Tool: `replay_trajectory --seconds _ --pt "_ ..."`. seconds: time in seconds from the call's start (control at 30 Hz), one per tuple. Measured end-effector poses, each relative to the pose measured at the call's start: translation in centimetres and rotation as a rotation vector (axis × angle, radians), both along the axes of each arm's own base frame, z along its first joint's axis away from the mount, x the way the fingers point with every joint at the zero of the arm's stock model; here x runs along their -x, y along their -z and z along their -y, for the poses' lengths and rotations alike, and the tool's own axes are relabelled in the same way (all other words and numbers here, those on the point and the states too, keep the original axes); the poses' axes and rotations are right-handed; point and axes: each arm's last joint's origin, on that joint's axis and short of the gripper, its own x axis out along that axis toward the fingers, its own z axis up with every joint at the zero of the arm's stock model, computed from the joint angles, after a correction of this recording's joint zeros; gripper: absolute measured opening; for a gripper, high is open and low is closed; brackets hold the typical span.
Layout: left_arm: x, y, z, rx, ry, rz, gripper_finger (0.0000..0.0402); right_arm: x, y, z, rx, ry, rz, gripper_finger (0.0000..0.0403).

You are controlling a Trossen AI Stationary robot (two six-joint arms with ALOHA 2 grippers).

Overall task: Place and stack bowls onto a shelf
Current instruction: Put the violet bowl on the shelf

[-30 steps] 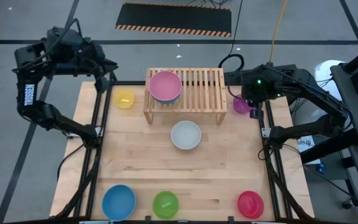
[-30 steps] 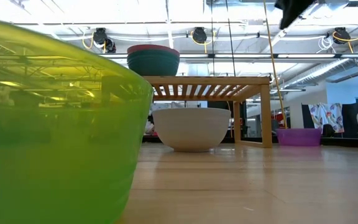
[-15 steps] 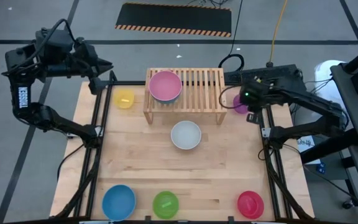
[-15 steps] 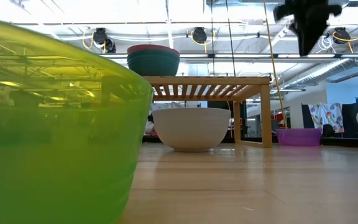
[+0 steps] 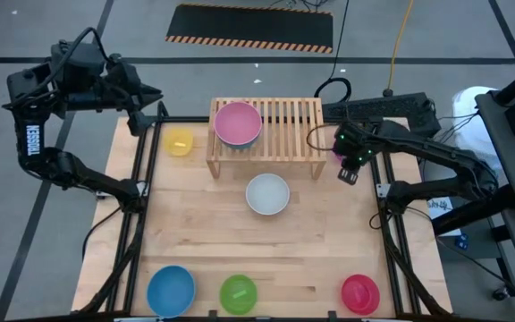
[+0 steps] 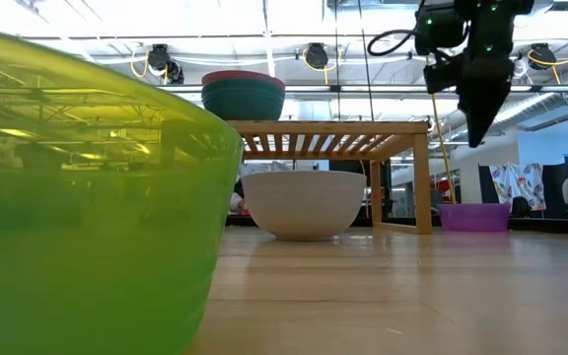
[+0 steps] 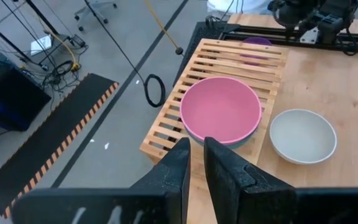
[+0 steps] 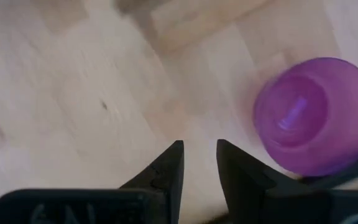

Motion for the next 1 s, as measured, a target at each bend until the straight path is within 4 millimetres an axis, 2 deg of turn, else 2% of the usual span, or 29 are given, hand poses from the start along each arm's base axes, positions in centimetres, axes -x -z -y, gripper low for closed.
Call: replay_trajectory --seconds 0.37,0.53,0.73,0.83,1.0 --pt "0.0 0.0 0.0 0.019 -0.014 0.012 0.0053 1.3 -0.4 3.3 -0.016 0.473 0.153 0.0091" --pt "0.0 0.0 0.0 0.018 -0.014 0.012 0.0053 2.1 -0.6 5.1 0.076 0.738 0.196 0.0091" --pt "0.0 0.0 0.0 0.018 -0.014 0.012 0.0053 3.4 -0.2 6.8 0.044 1.043 0.225 0.0091" --pt "0.0 0.0 0.0 0.018 -0.014 0.012 0.0053 3.7 0.9 7.7 0.040 1.075 0.205 0.0091" --pt "0.0 0.0 0.0 0.016 -0.013 0.011 0.0053 4.3 3.0 8.8 0.100 0.954 0.193 0.0090"
